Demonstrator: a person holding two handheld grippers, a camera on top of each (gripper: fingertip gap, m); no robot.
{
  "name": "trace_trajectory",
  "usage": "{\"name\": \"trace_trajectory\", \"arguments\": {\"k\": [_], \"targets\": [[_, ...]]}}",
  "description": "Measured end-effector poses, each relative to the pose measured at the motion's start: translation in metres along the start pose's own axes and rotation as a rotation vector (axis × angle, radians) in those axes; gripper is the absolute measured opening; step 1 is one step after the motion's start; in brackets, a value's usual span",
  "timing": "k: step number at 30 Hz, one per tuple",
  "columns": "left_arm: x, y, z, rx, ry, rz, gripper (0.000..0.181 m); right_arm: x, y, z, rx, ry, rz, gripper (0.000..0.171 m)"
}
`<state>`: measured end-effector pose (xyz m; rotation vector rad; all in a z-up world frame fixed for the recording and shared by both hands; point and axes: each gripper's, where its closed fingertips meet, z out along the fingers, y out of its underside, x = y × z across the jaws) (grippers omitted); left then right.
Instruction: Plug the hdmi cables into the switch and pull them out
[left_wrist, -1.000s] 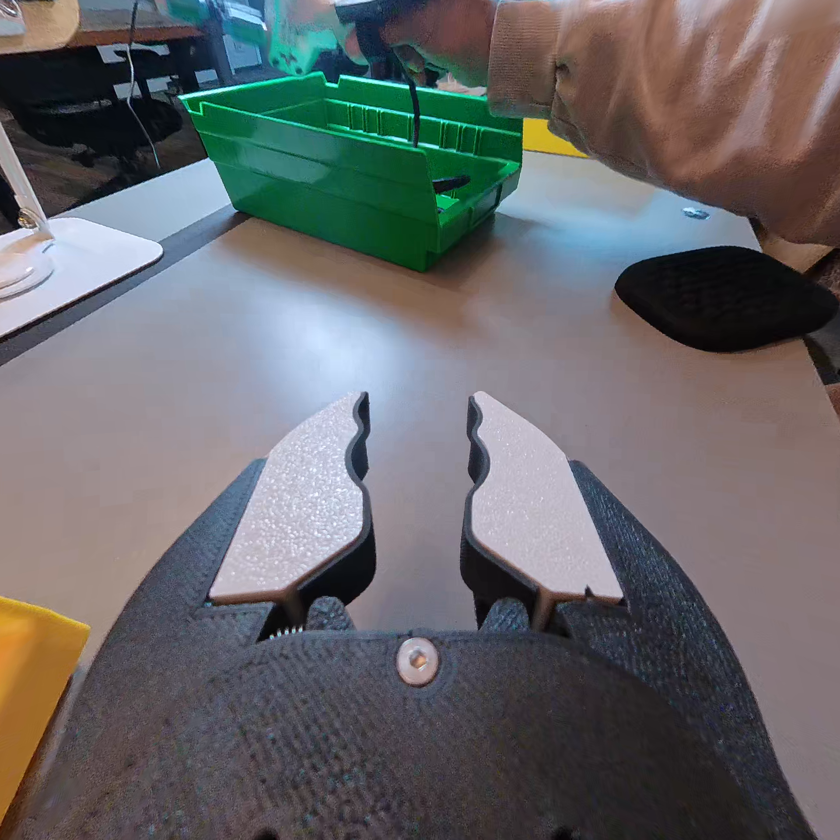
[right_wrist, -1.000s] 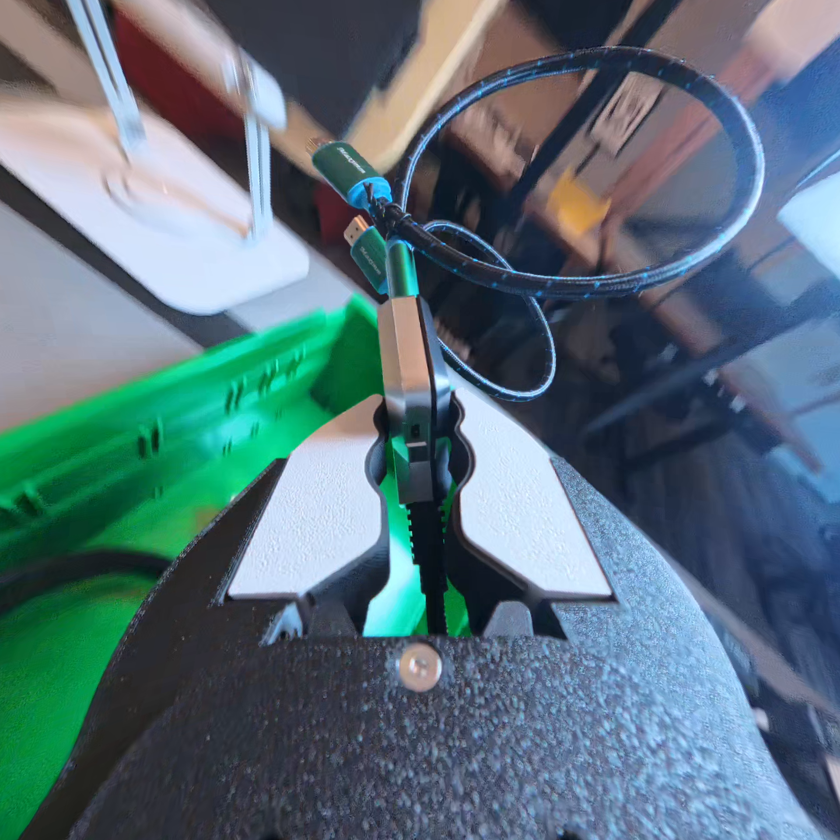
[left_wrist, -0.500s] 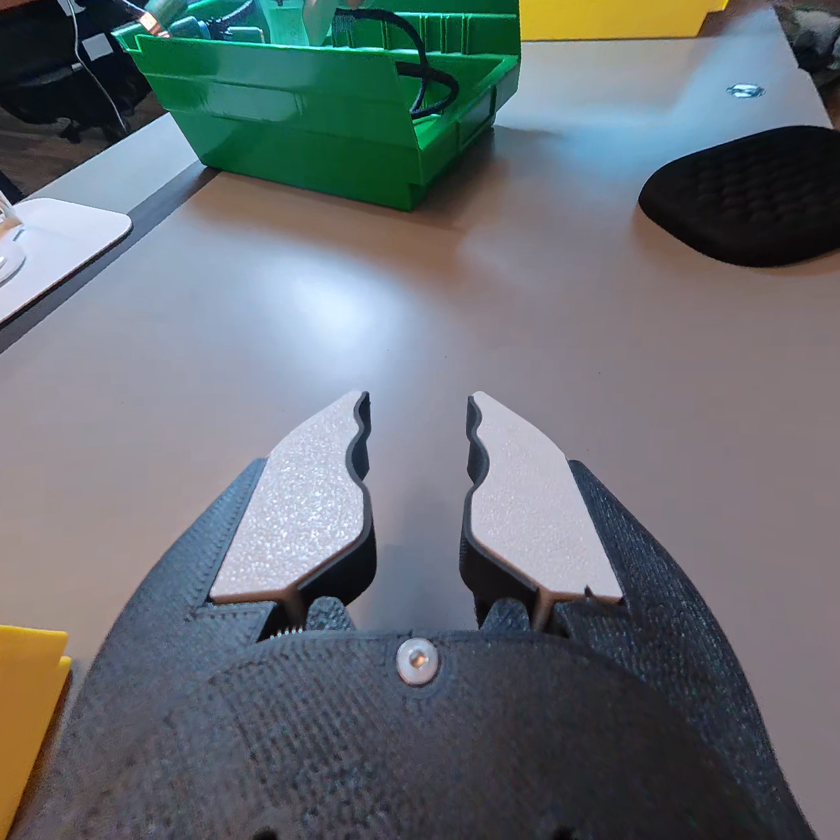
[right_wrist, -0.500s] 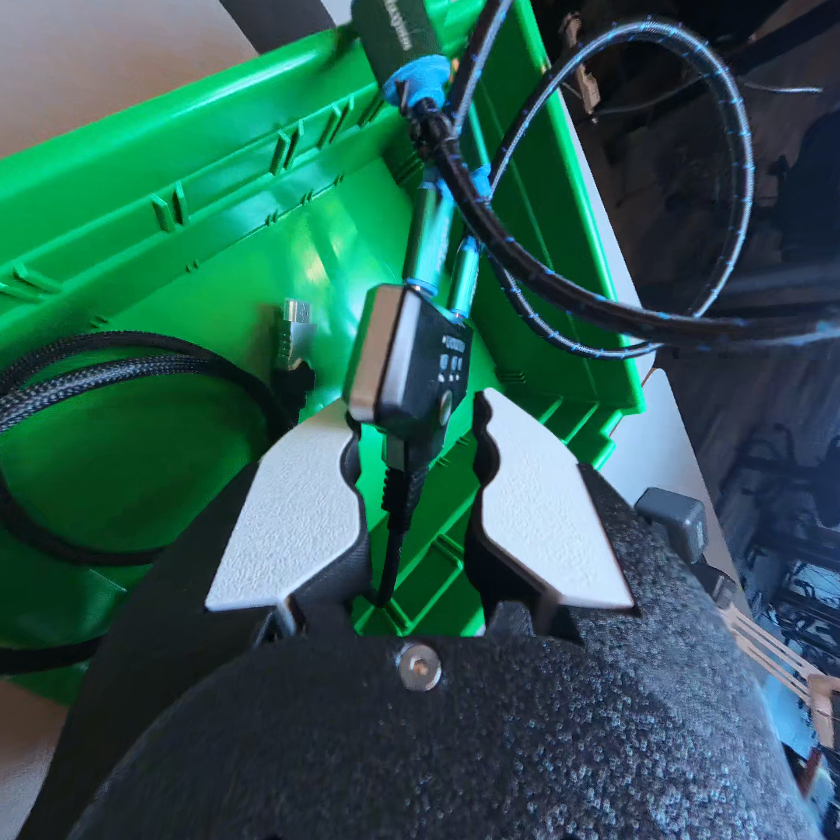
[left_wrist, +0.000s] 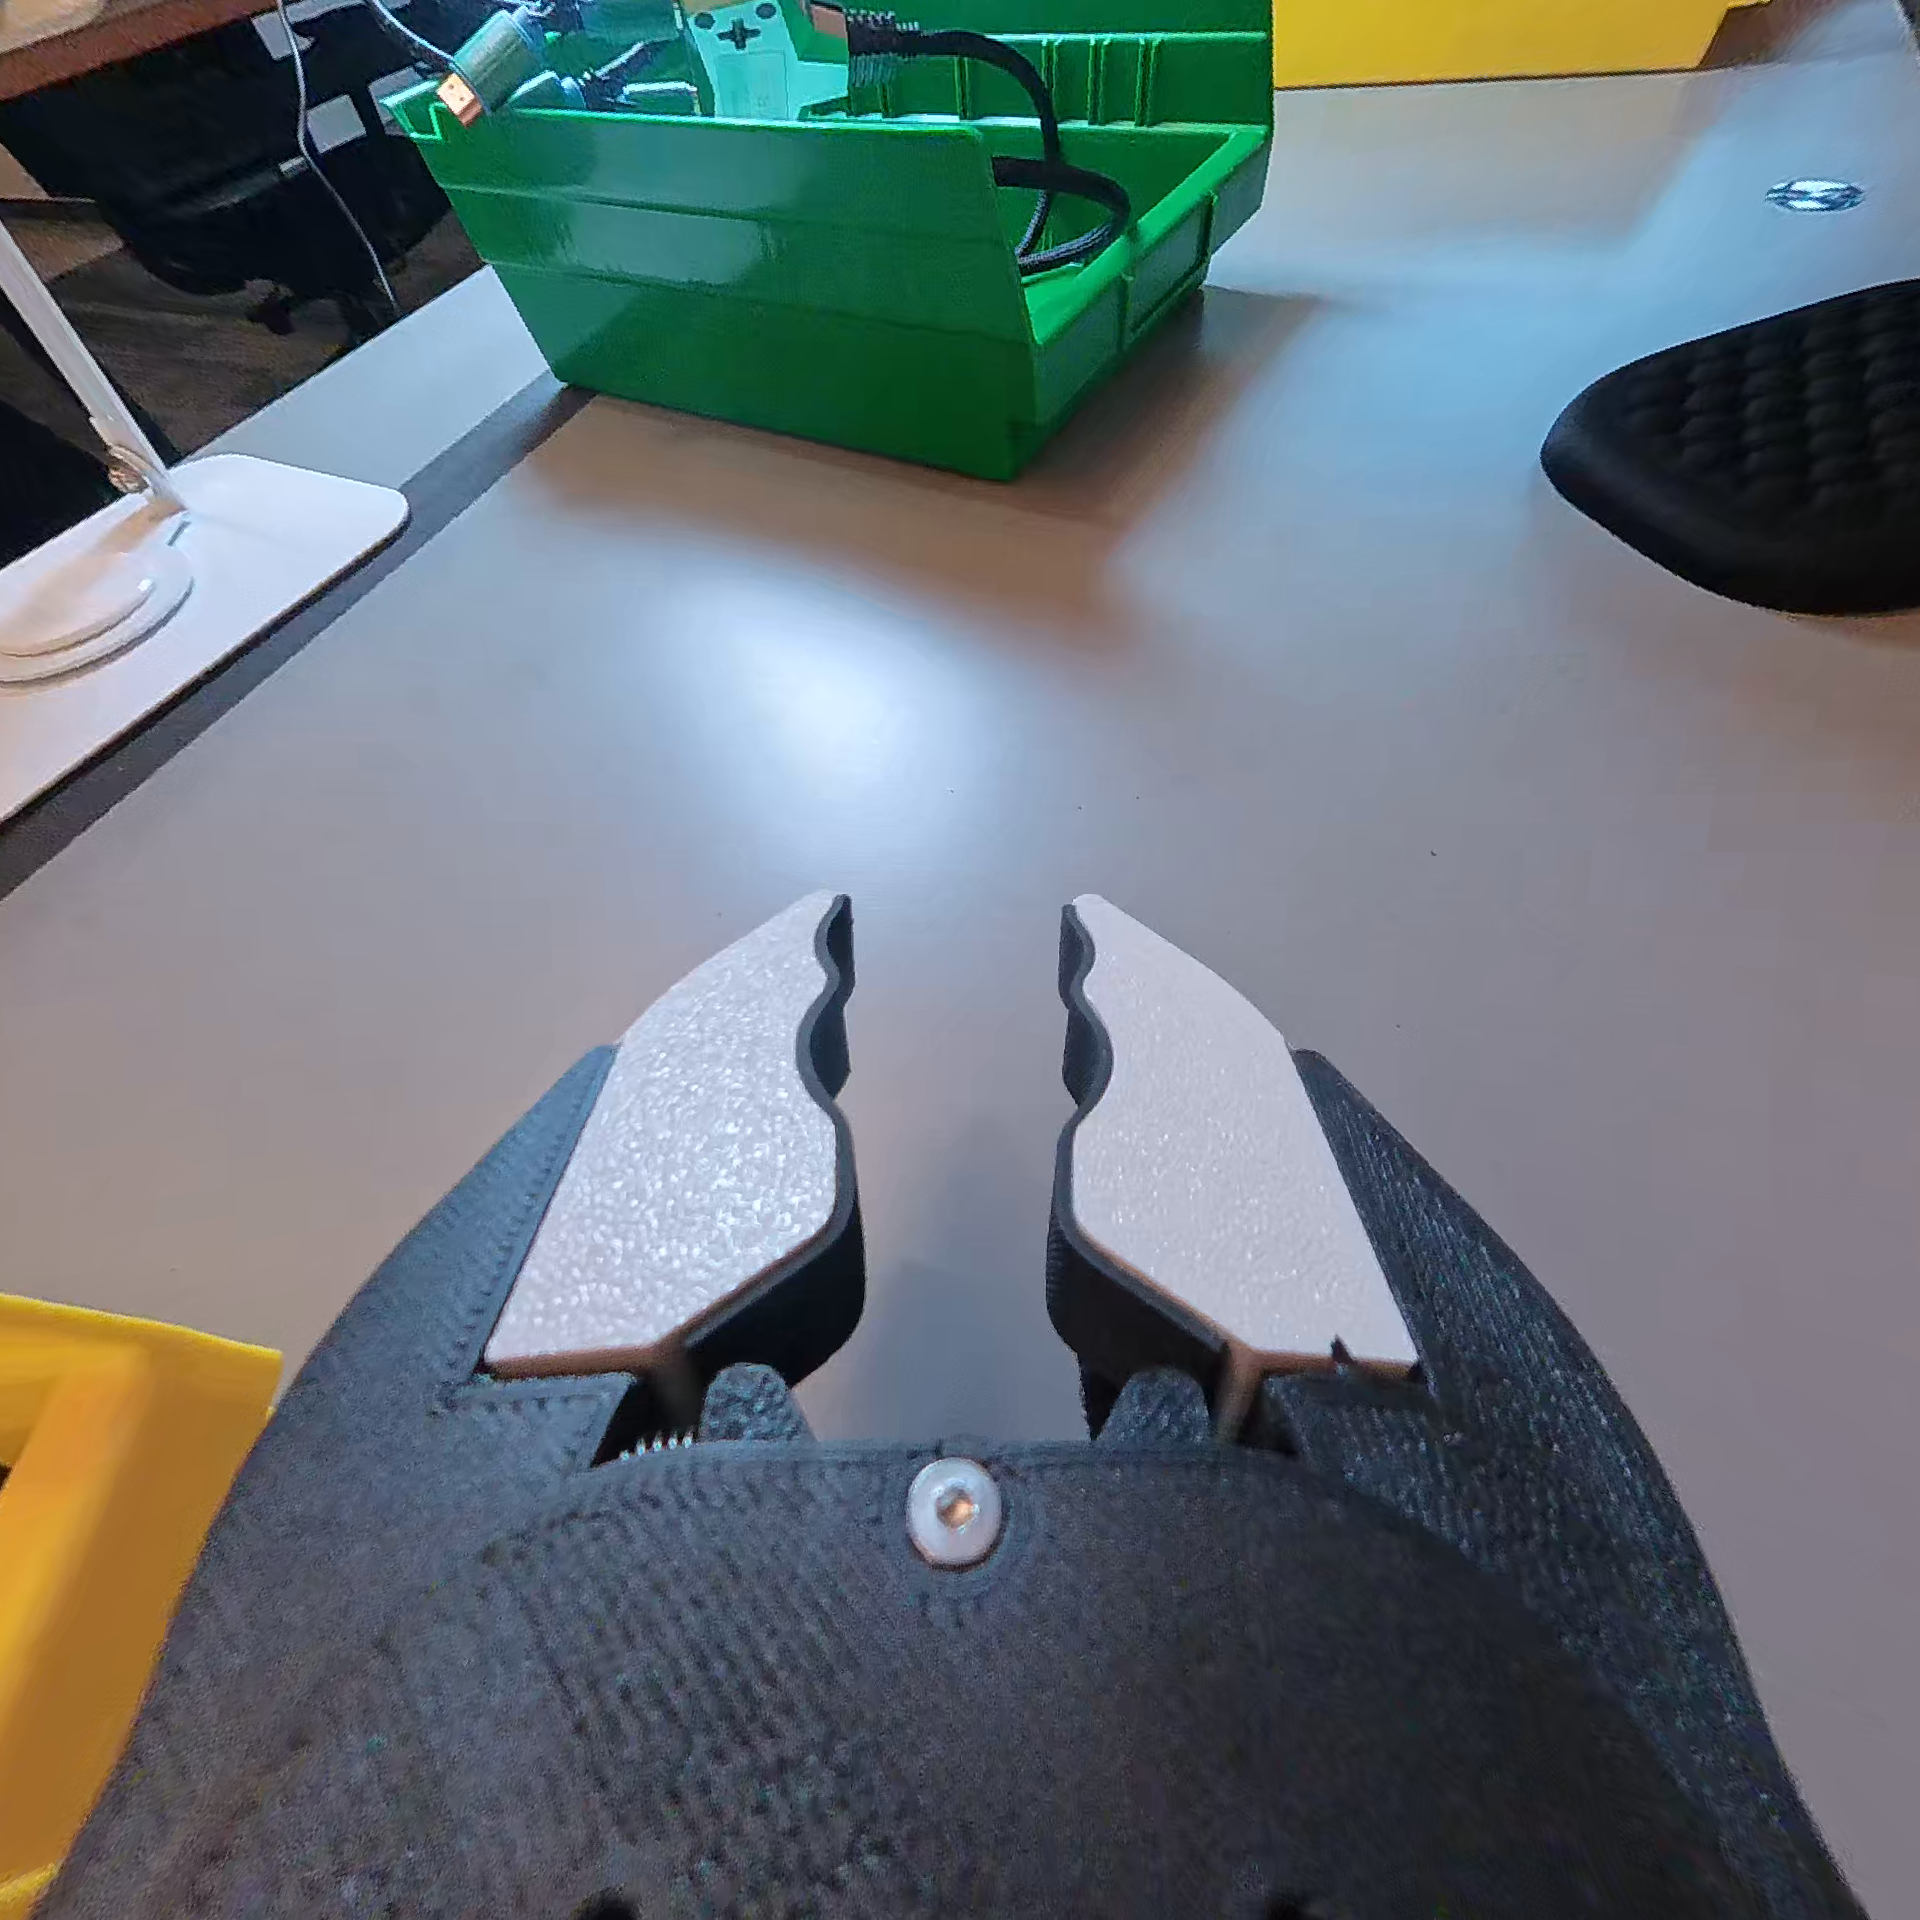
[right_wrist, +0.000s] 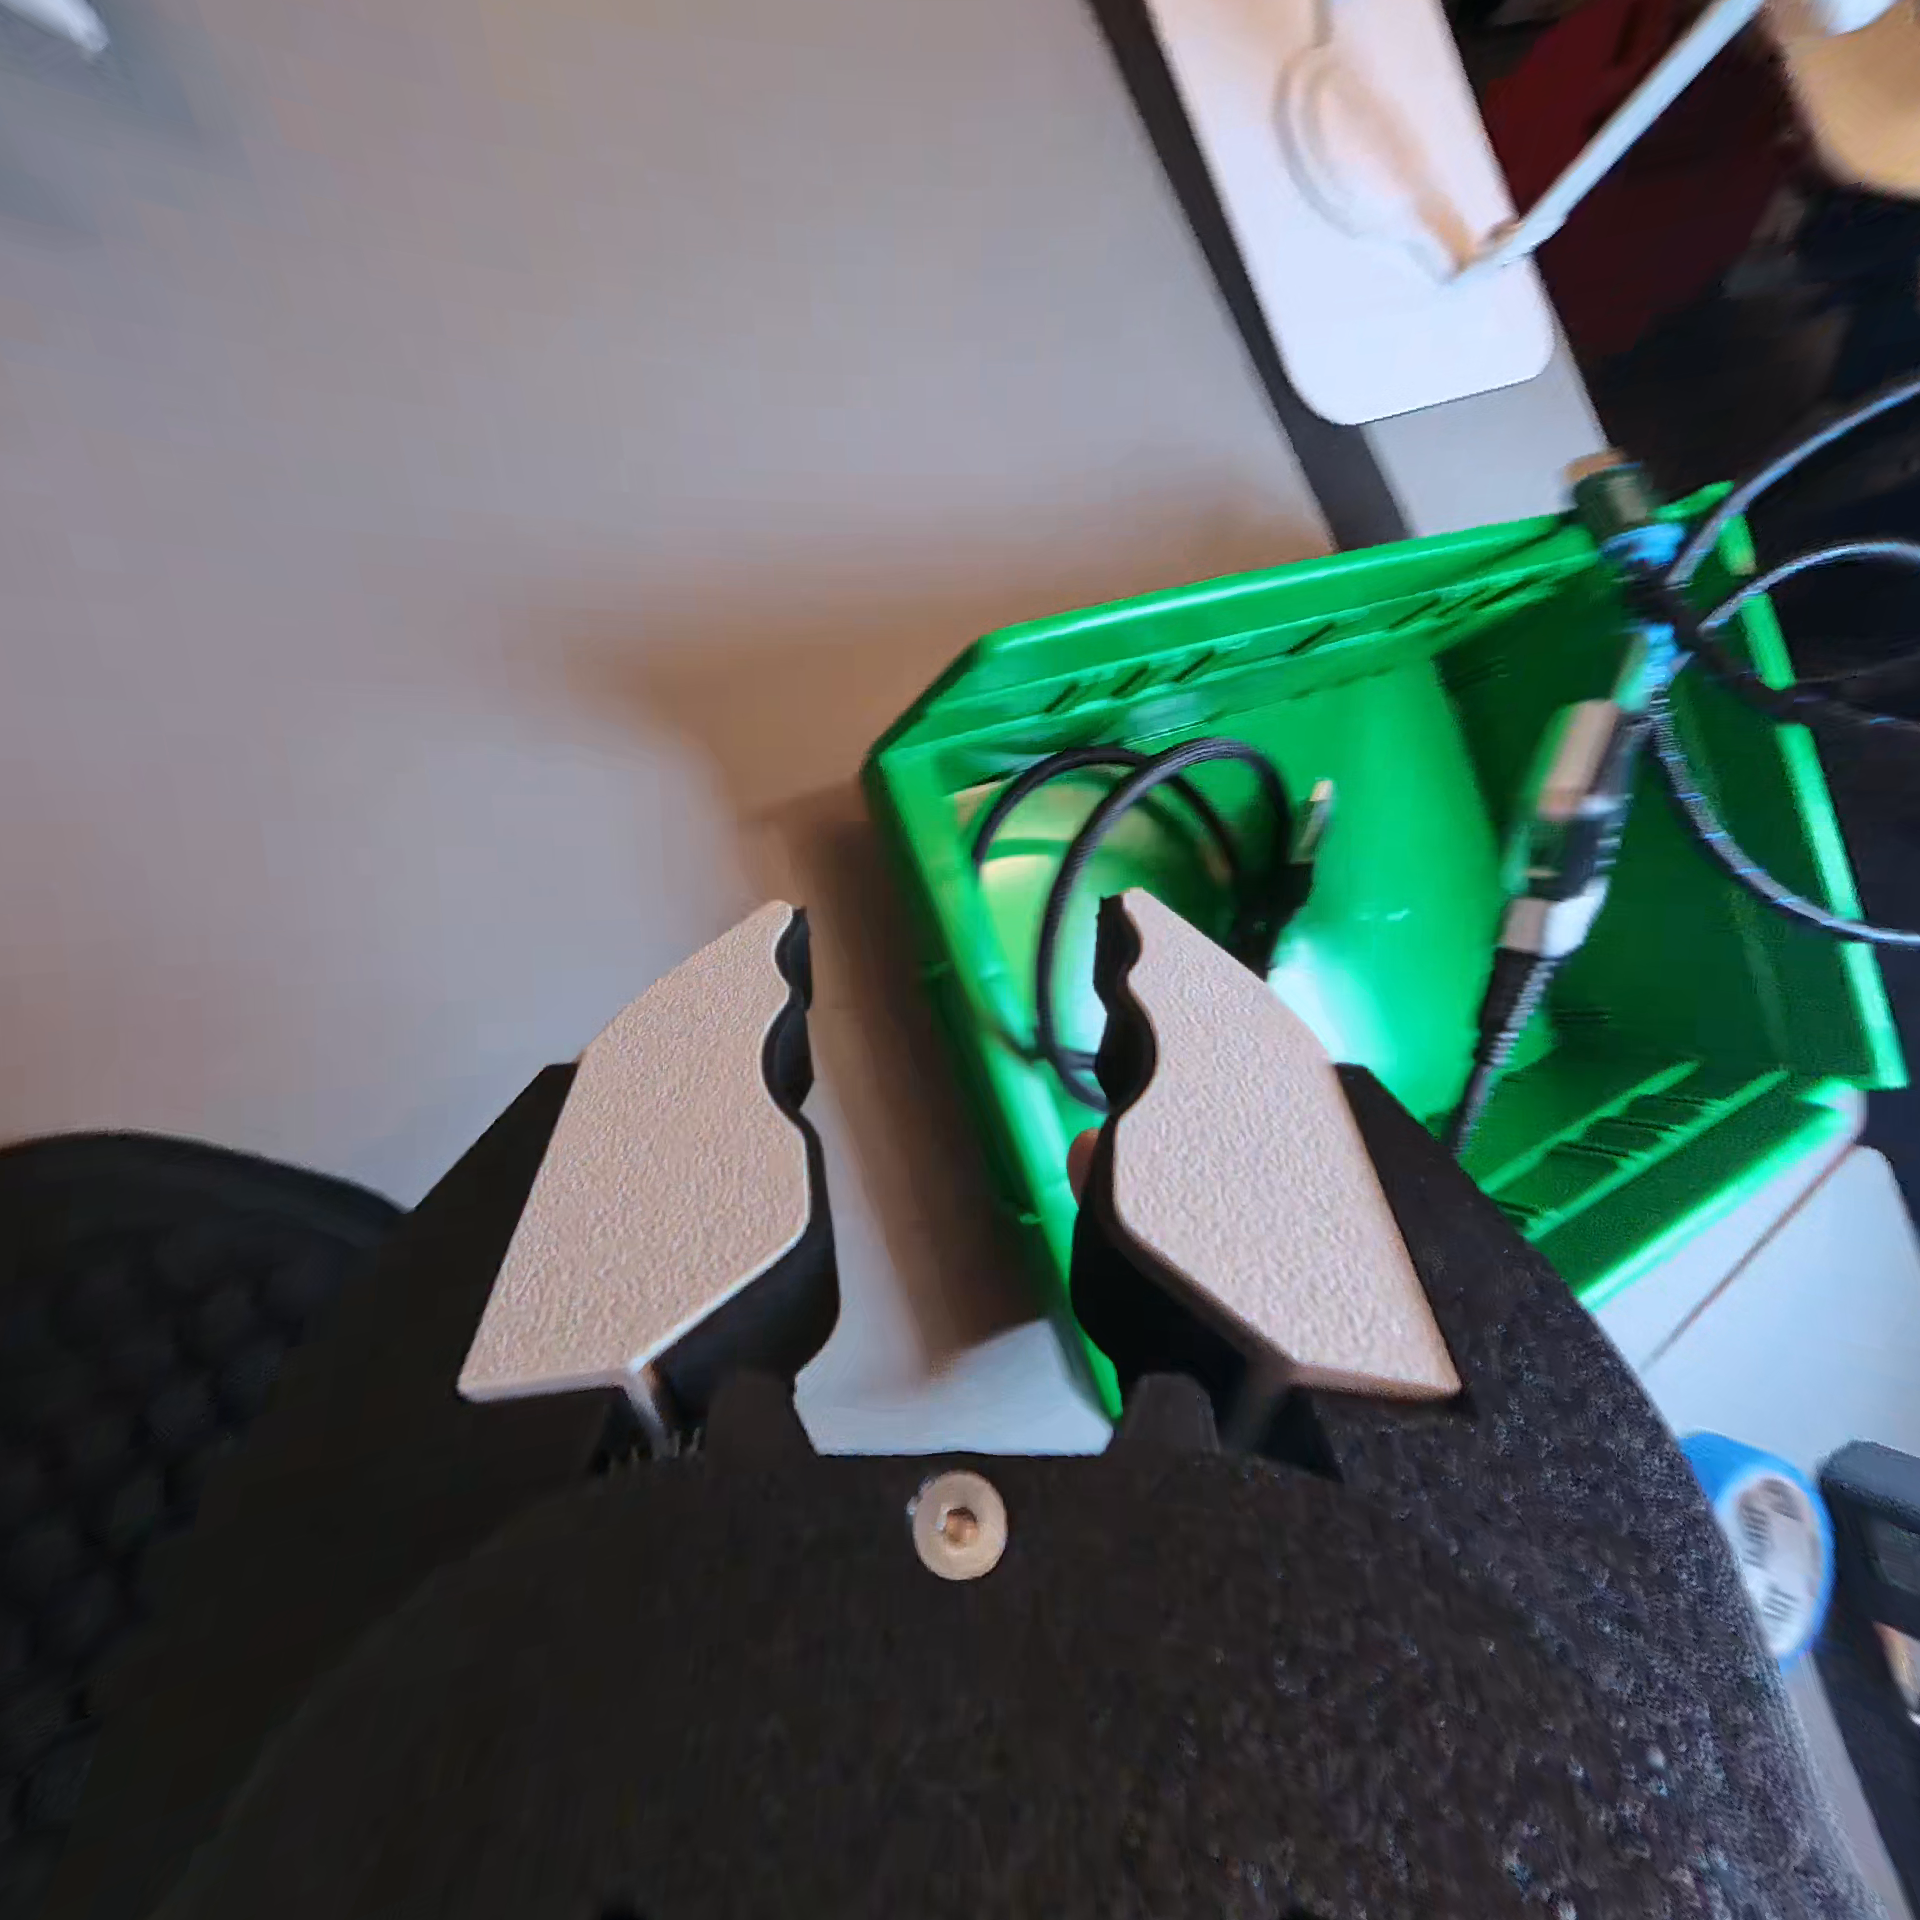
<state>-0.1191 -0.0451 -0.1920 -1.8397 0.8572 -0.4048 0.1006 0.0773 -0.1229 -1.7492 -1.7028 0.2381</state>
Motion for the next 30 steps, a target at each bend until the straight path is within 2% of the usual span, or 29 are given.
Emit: {"name": "trace_trajectory", "arguments": {"k": [4, 9, 13, 19, 26, 30], "targets": [[-0.005, 0.0, -0.001, 0.006, -0.036, 0.01, 0.035, -0.04, 0.034, 0.011, -0.035, -0.01, -0.021, 0.053], [-0.013, 0.006, -0.001, -0.009, -0.074, 0.001, 0.033, -0.026, 0.076, 0.032, -0.173, 0.123, -0.112, 0.056], [-0.017, 0.01, 0.0, -0.026, -0.098, 0.014, 0.033, -0.007, 0.082, 0.043, -0.212, 0.165, -0.16, 0.05], [-0.02, 0.012, -0.001, -0.036, -0.119, 0.025, 0.032, 0.018, 0.091, 0.062, -0.271, 0.21, -0.232, 0.031], [-0.025, 0.005, -0.006, -0.009, -0.141, 0.016, 0.033, 0.036, 0.094, 0.067, -0.284, 0.278, -0.157, 0.032], [-0.046, -0.015, -0.029, 0.023, -0.232, 0.043, 0.034, 0.031, 0.085, 0.059, -0.254, 0.3, -0.123, 0.035]]}}
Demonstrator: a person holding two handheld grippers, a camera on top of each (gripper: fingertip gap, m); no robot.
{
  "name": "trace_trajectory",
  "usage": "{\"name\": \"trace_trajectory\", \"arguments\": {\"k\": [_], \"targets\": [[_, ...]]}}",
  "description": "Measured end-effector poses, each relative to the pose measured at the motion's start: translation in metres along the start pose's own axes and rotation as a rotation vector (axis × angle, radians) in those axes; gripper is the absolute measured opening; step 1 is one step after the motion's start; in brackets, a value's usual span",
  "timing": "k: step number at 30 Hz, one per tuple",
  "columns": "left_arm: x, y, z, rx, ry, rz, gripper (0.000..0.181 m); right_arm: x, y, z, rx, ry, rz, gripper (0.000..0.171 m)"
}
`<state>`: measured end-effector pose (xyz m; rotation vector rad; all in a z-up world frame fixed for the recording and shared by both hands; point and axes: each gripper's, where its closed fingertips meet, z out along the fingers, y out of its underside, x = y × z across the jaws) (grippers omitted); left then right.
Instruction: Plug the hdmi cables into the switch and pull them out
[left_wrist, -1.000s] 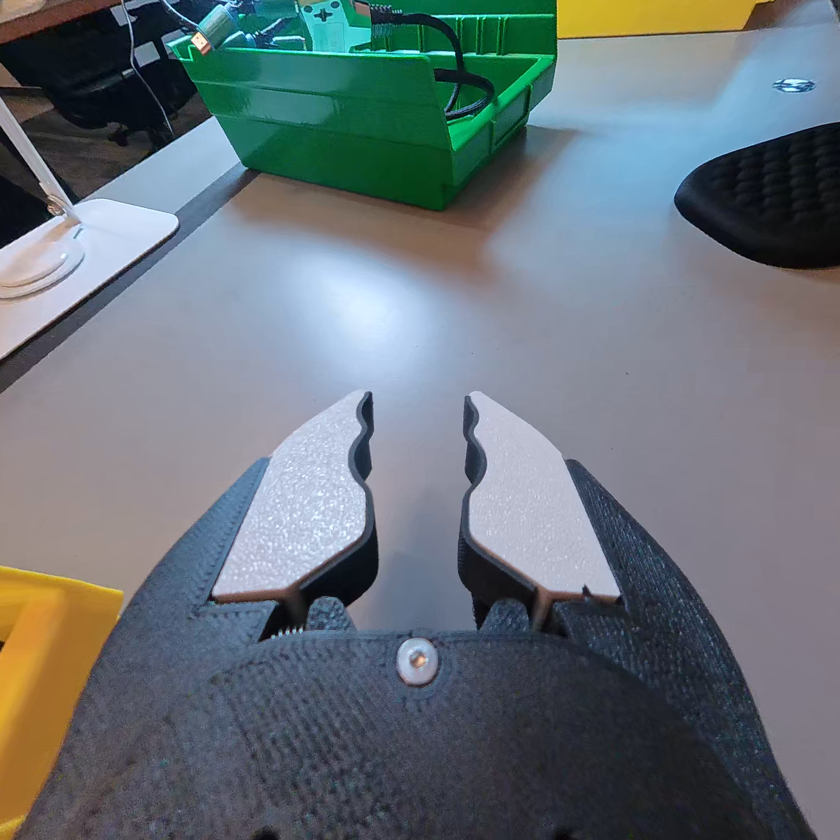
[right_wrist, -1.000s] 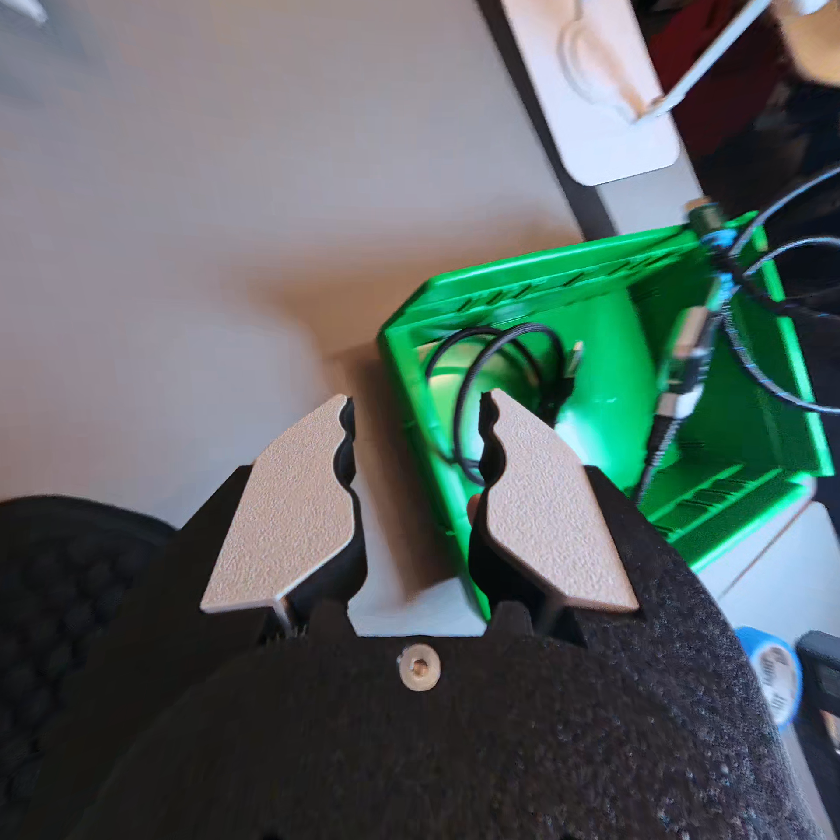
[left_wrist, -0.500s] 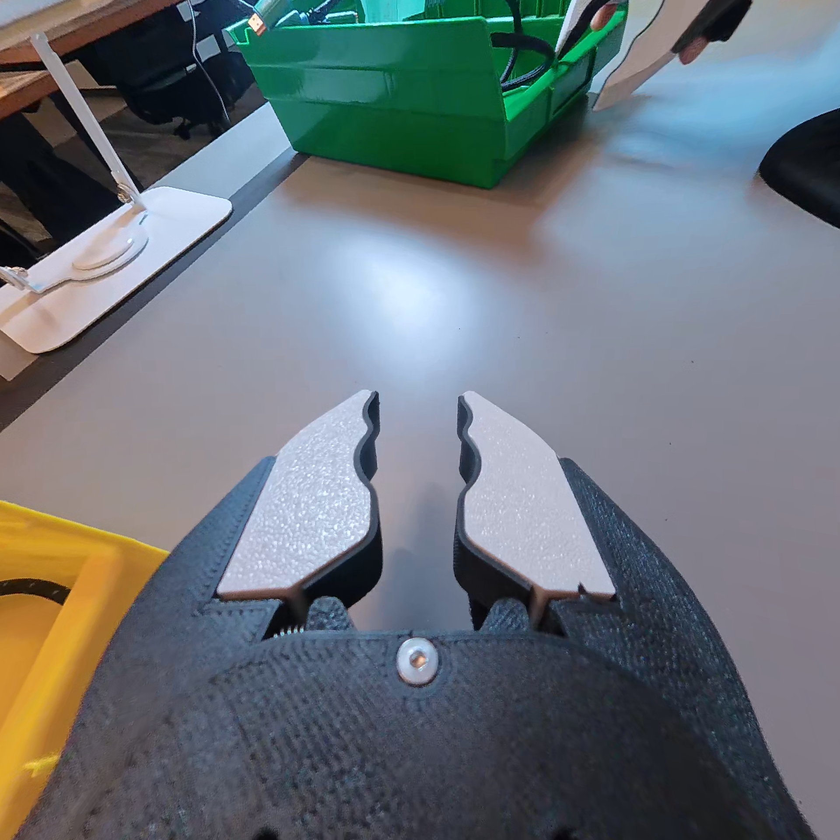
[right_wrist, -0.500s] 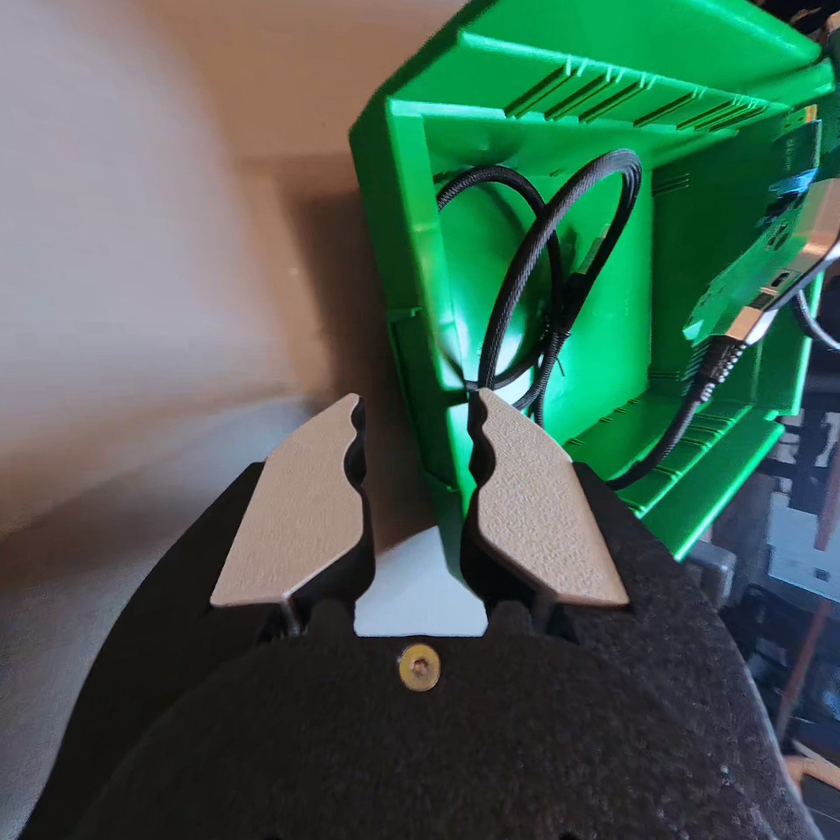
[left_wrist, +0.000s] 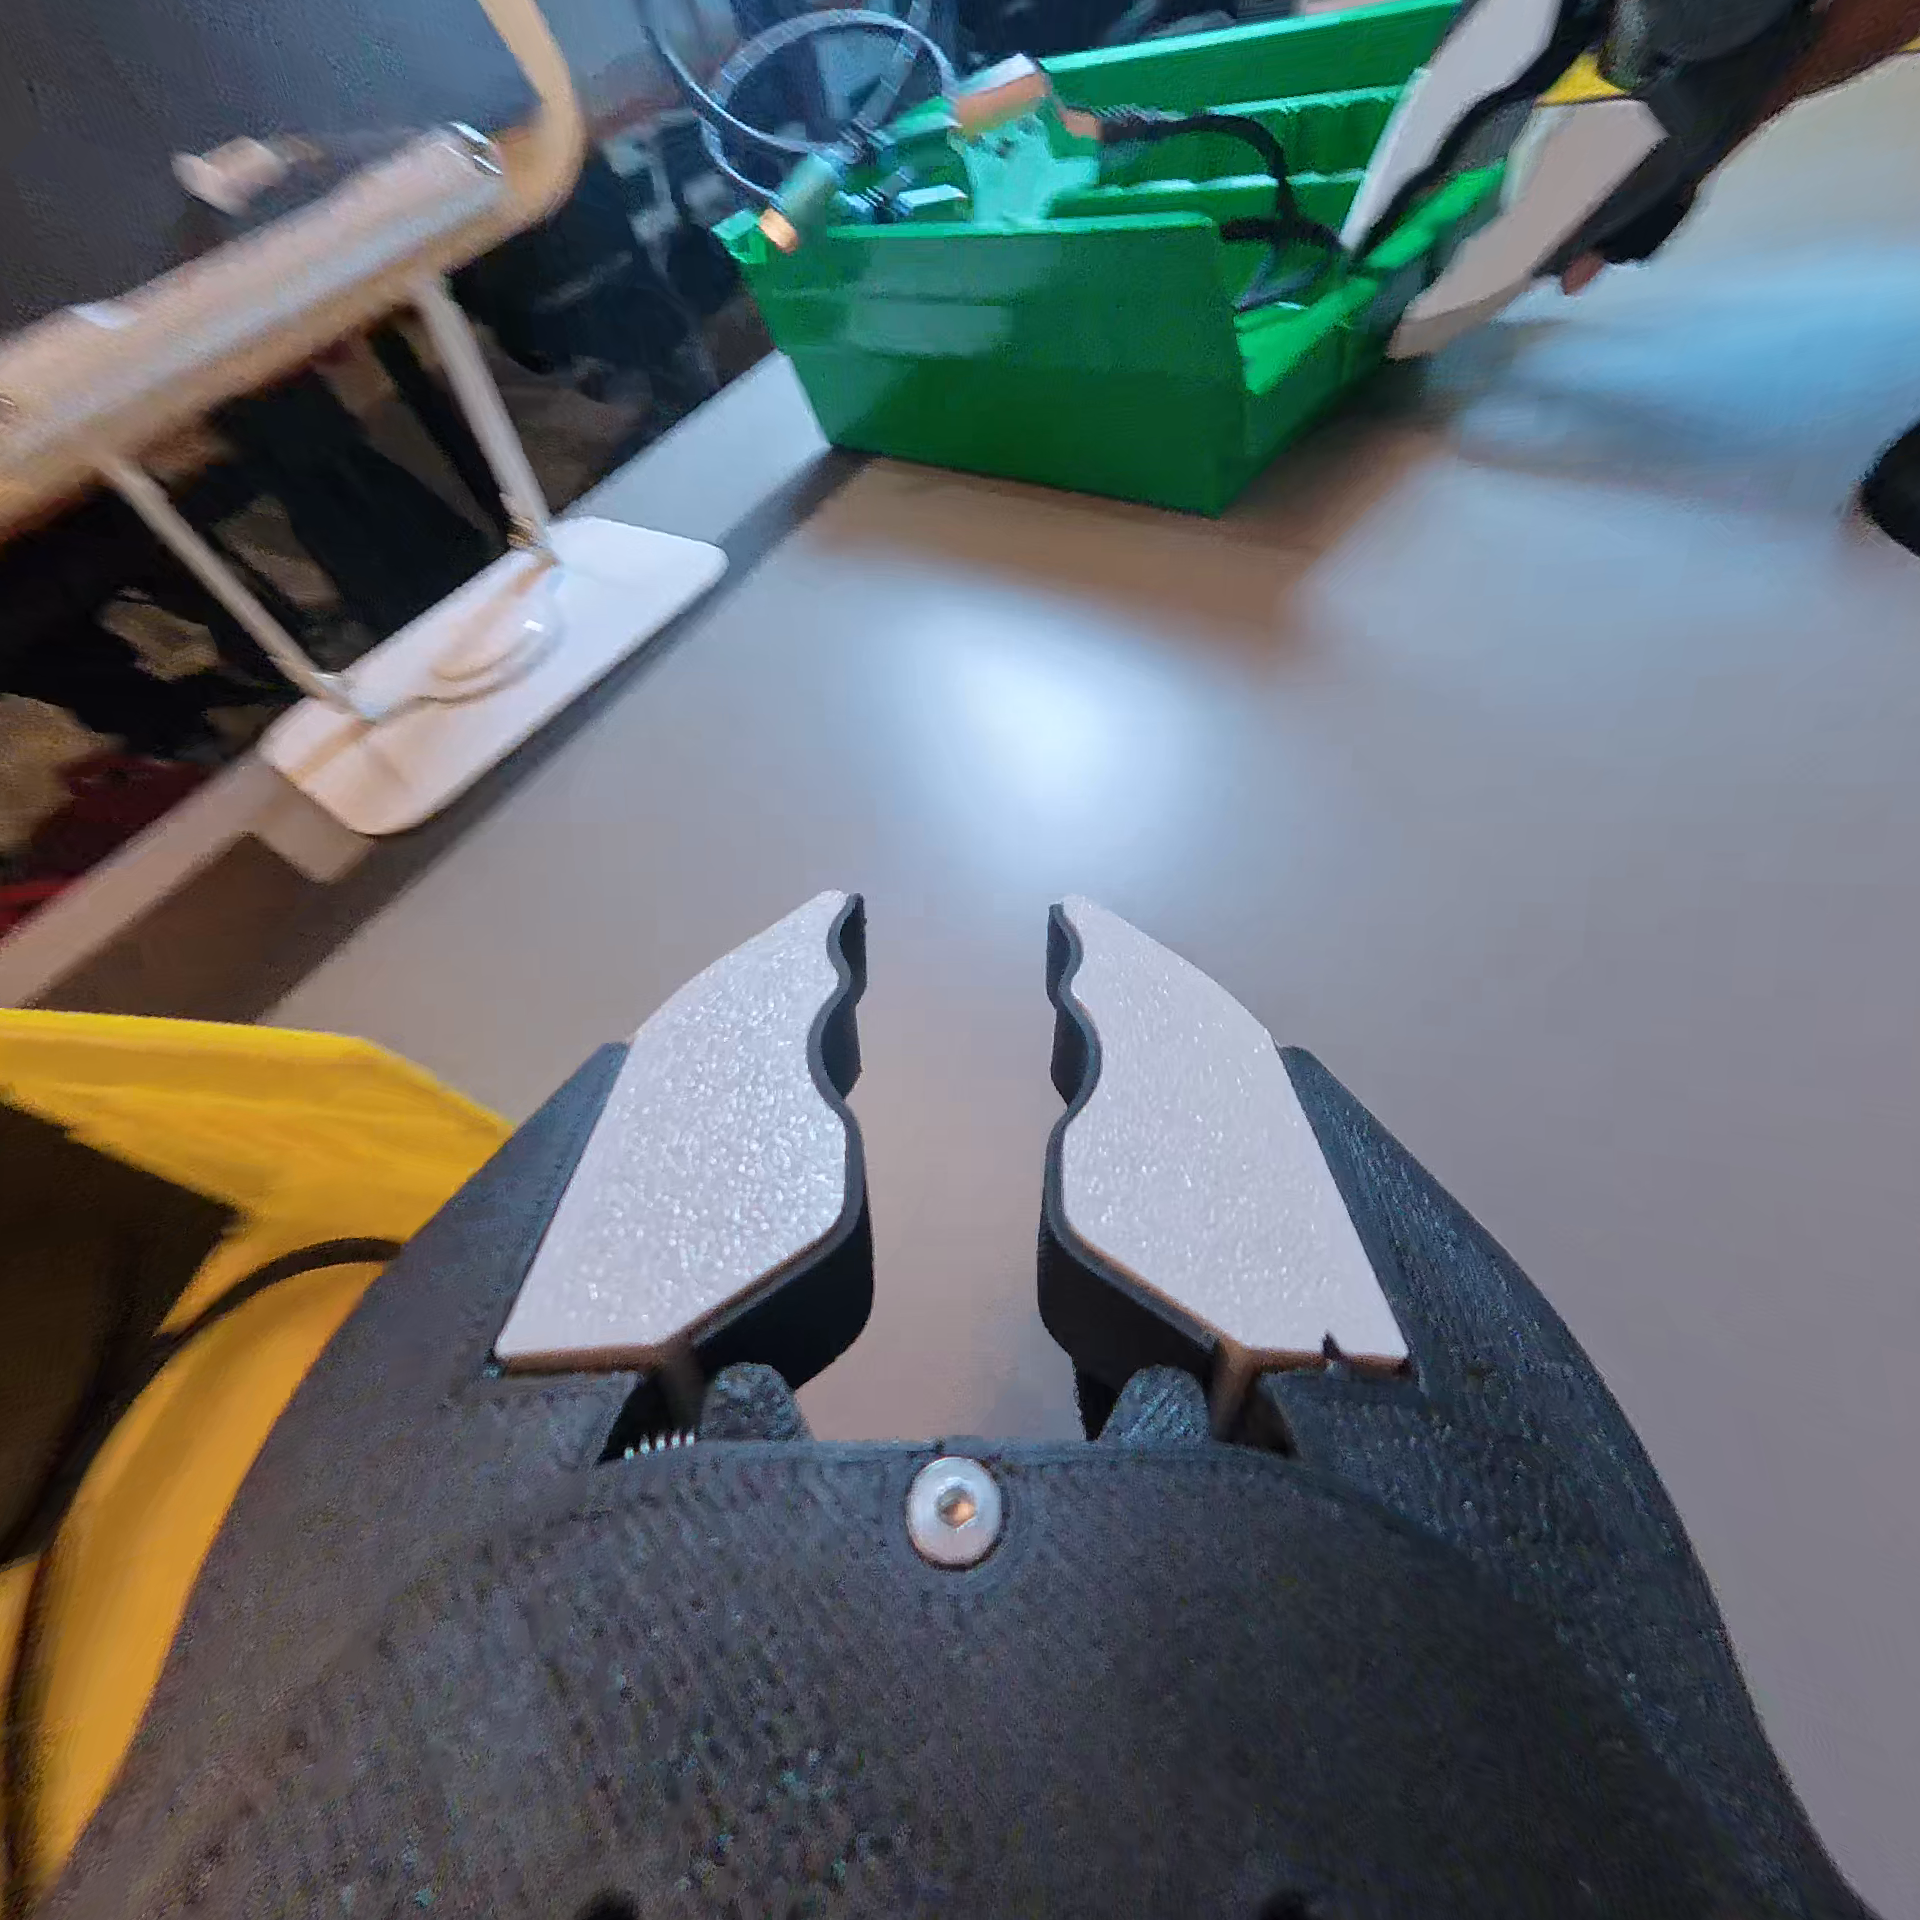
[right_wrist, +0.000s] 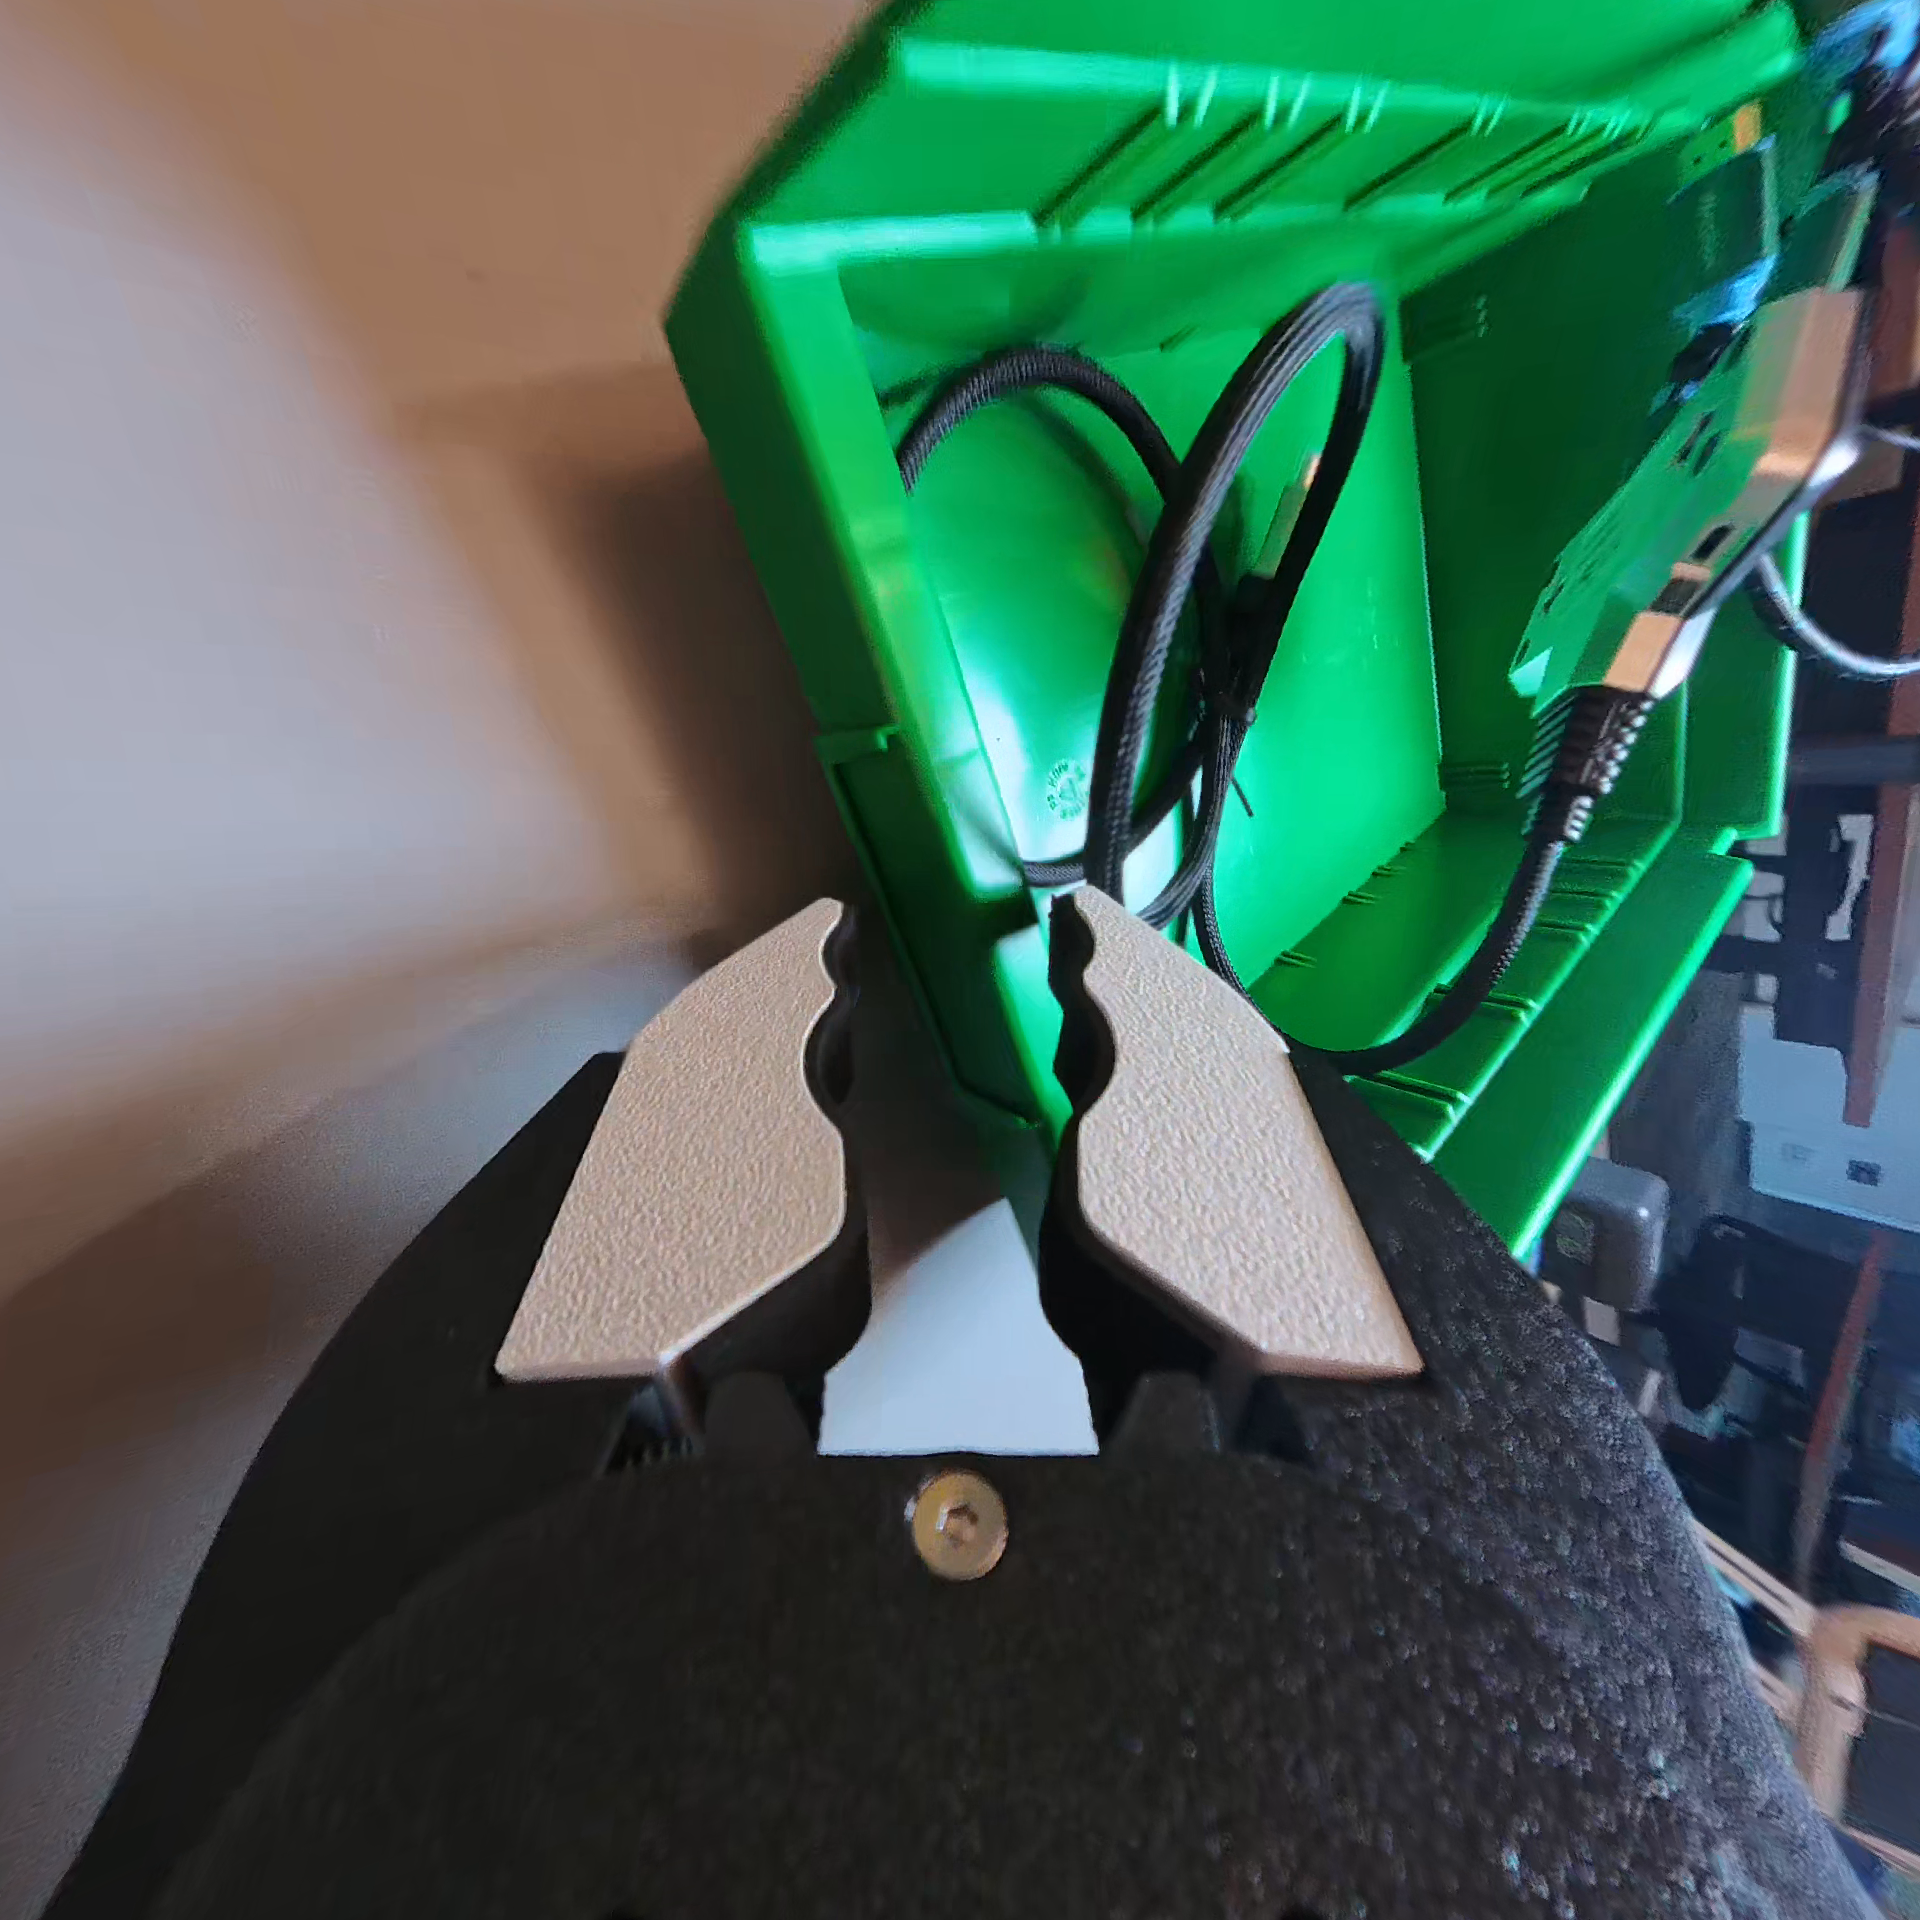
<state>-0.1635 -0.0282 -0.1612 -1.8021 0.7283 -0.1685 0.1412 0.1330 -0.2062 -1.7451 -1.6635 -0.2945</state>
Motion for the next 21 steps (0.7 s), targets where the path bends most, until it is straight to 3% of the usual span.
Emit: {"name": "trace_trajectory", "arguments": {"k": [3, 5, 8, 11, 14, 21], "targets": [[-0.053, -0.028, -0.033, 0.041, -0.162, 0.044, 0.029, -0.017, -0.029, -0.032, 0.16, -0.073, 0.096, 0.037], [-0.092, -0.045, -0.056, 0.057, -0.227, 0.018, 0.027, -0.033, -0.062, -0.06, 0.356, -0.172, 0.191, 0.037], [-0.16, -0.047, -0.076, -0.05, -0.326, 0.027, 0.028, -0.05, -0.108, -0.102, 0.645, -0.303, 0.338, 0.037], [-0.229, -0.028, -0.08, -0.204, -0.409, -0.01, 0.027, -0.056, -0.139, -0.125, 0.86, -0.365, 0.471, 0.037], [-0.278, 0.013, -0.073, -0.42, -0.423, -0.075, 0.028, -0.056, -0.154, -0.126, 0.985, -0.349, 0.56, 0.036], [-0.31, 0.114, -0.052, -0.913, -0.294, -0.198, 0.029, -0.07, -0.145, -0.098, 0.94, -0.28, 0.484, 0.035]]}}
